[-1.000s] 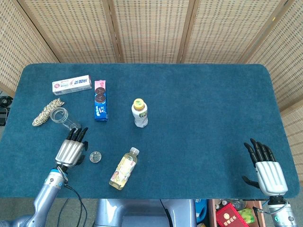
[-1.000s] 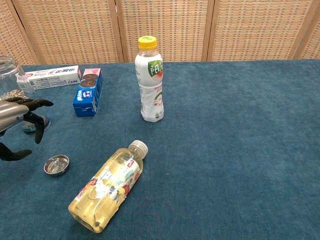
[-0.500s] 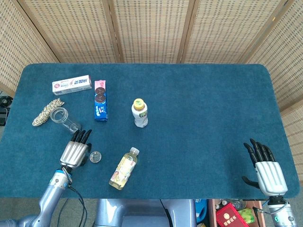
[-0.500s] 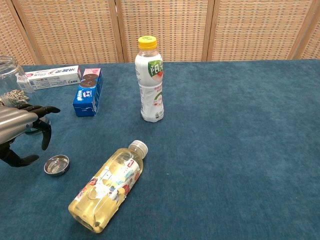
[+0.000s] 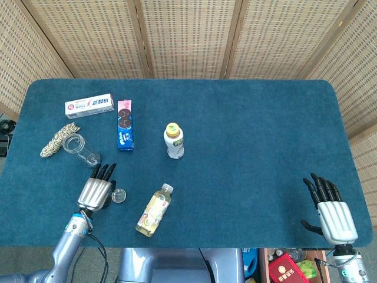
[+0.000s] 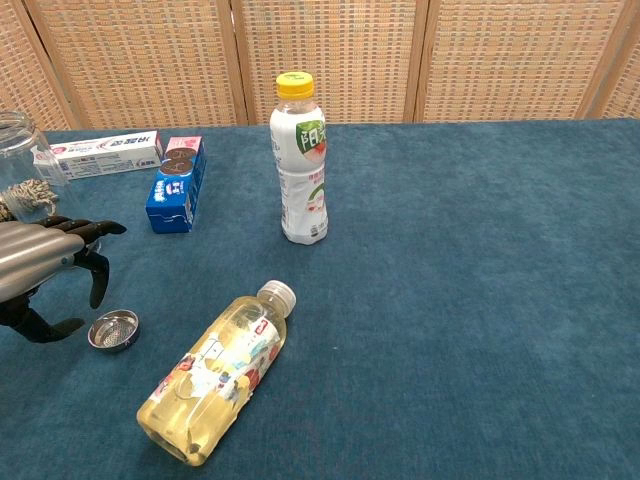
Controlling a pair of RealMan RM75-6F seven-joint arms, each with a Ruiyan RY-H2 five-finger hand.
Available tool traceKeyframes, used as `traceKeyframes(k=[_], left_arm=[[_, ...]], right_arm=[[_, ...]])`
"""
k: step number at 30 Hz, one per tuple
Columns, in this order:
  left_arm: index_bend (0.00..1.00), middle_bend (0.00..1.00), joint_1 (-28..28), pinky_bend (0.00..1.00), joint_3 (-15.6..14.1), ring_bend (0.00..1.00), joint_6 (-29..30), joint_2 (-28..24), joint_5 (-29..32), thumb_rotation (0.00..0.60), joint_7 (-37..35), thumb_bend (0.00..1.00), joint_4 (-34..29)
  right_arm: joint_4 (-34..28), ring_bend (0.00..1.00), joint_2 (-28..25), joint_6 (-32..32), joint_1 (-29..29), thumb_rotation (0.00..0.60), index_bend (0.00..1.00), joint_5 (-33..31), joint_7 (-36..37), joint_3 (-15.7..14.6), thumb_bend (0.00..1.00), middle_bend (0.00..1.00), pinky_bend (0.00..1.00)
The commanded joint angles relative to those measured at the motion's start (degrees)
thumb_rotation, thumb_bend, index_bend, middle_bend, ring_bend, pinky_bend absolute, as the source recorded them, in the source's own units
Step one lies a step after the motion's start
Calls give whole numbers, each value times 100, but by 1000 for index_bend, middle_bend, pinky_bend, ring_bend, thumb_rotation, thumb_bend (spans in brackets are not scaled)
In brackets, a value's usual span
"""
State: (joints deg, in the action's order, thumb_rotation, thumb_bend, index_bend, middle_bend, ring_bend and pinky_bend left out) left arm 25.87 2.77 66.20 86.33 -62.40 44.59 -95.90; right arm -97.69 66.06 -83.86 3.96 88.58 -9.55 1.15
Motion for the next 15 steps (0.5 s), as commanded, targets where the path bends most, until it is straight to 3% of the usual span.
traceKeyframes(k=[1,15], left_arm=[[506,0,19,0,-5,0,48,50,11,600,49,384,3],[506,0,85,0,-70,0,155,247,117,600,218,388,91]], right_arm=[[-1,0,-3,-3,-1,600,85,2,8,-1,2,0,131],[-11,0,-18,-11,-5,600,85,17,50,-7,2,0,130]])
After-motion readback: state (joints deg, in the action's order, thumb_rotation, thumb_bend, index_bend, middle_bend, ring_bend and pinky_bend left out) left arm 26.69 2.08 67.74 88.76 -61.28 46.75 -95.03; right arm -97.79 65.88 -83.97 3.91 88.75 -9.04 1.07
